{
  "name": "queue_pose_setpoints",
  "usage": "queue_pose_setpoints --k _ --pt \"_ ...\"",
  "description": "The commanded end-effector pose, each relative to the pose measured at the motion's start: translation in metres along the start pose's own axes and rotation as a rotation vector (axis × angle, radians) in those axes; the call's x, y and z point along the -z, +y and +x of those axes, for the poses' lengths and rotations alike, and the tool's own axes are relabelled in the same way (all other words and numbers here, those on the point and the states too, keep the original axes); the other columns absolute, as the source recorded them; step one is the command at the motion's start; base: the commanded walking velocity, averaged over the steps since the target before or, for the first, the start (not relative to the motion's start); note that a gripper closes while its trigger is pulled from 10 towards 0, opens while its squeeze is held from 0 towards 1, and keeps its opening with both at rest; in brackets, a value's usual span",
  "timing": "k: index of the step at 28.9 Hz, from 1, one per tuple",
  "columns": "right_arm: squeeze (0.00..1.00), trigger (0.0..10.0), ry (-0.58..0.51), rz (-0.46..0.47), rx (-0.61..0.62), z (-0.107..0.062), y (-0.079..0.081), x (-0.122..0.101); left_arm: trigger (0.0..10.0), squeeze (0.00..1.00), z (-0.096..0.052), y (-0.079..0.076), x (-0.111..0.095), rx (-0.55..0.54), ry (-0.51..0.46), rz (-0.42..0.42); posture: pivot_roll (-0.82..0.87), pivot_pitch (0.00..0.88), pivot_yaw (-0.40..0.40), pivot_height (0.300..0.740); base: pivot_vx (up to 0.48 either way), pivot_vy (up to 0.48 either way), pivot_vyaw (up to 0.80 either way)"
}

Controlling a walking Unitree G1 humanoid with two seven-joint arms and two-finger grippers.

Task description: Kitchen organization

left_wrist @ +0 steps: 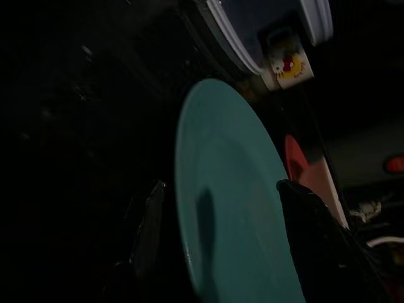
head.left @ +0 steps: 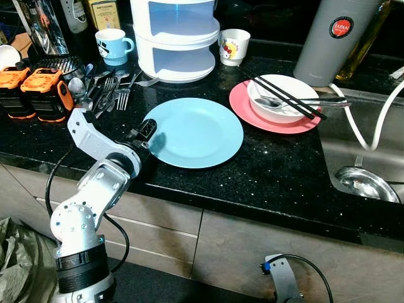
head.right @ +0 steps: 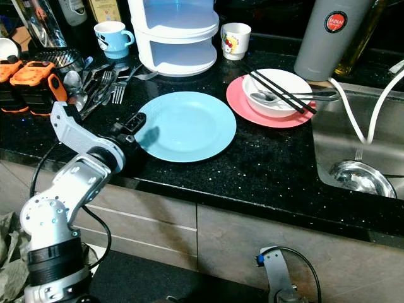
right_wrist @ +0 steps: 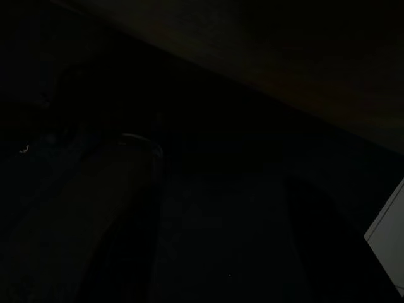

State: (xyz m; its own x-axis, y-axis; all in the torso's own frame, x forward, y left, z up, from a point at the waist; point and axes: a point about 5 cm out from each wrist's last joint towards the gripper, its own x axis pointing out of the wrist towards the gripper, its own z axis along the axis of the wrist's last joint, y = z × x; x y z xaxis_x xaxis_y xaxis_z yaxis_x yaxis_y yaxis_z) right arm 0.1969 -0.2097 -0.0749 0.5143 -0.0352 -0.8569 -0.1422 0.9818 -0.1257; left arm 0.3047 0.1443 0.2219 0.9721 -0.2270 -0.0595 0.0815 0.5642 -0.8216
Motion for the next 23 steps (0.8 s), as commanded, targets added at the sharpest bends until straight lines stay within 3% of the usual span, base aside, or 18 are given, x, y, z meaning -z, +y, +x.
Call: queue_pose_setpoints --k 1,17,23 --pt "0.00 10.0 0.023 0.014 0.003 -0.001 0.000 0.008 10.0 0.00 0.003 0.017 0.022 -0.073 0.130 -0.019 0.04 0.129 -0.008 0.740 0.000 0.000 0.00" --pt "0.00 10.0 0.023 0.006 0.000 -0.001 0.001 0.008 10.0 0.00 0.002 0.007 0.043 -0.004 0.266 -0.162 0.04 0.090 -0.004 0.740 0.000 0.000 0.00" --pt "0.00 10.0 0.027 0.001 -0.001 -0.001 0.001 0.009 10.0 0.00 0.005 0.010 0.027 -0.056 0.190 -0.186 0.05 0.071 -0.001 0.740 0.000 0.000 0.00"
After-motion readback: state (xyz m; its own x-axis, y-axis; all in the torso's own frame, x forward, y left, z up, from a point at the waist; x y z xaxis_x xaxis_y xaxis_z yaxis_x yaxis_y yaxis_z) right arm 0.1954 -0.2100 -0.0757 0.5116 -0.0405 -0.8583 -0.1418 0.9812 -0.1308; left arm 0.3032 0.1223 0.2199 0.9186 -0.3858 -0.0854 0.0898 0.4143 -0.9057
